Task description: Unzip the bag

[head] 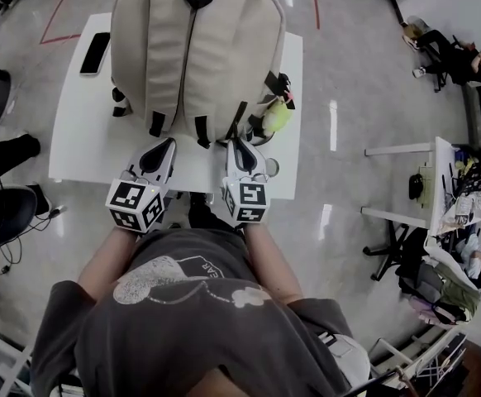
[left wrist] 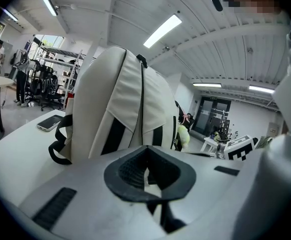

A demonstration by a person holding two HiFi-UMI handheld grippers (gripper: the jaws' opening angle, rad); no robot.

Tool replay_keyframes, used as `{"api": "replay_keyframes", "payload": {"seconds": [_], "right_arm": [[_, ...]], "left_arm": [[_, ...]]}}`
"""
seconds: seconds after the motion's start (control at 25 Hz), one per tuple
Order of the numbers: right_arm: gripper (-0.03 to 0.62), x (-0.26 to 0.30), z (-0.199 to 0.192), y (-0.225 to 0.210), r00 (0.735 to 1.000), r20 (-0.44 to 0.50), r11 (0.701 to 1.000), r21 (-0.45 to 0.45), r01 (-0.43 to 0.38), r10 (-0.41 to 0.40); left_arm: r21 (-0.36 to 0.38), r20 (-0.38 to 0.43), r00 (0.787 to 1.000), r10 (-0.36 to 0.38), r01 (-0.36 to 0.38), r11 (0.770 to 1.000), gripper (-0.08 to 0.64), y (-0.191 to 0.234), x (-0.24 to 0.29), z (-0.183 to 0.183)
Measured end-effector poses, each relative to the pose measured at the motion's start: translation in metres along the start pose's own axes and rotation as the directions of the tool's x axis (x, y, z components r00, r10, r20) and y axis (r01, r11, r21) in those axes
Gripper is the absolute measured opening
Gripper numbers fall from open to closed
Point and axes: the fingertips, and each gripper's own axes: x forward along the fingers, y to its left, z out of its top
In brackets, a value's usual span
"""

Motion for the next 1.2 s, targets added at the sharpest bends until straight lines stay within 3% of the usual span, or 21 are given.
{"api": "replay_keyframes", "payload": {"seconds": [0.44, 0.56, 1.0, 1.2], "right_arm": [[0.038, 0.002, -0.061, 0.000, 0.988, -0.151, 1.000, 0.014, 0.027, -0.025], [0.038, 0.002, -0.076, 0.001, 0.981, -0.189, 0.999, -0.025, 0.029, -0.033], [0.038, 0.006, -0.109, 0.004, 0.927, -0.374, 1.000, -0.027, 0.013, -0.022], [0.038, 0.006, -0.106, 0.001, 0.930, -0.368, 0.999, 0.038, 0.012, 0.003]], "left_arm": [[-0.011, -0.060, 0.998, -0.005, 0.005, 1.000, 0.006, -0.003, -0.012, -0.035], [-0.001, -0.077, 0.997, -0.009, 0.009, 1.000, 0.006, -0.006, -0.014, -0.043], [-0.009, -0.102, 0.994, -0.030, 0.029, 1.000, 0.006, -0.017, -0.015, -0.057], [-0.011, -0.091, 0.995, -0.028, 0.027, 1.000, 0.006, -0.016, -0.015, -0.054]]}}
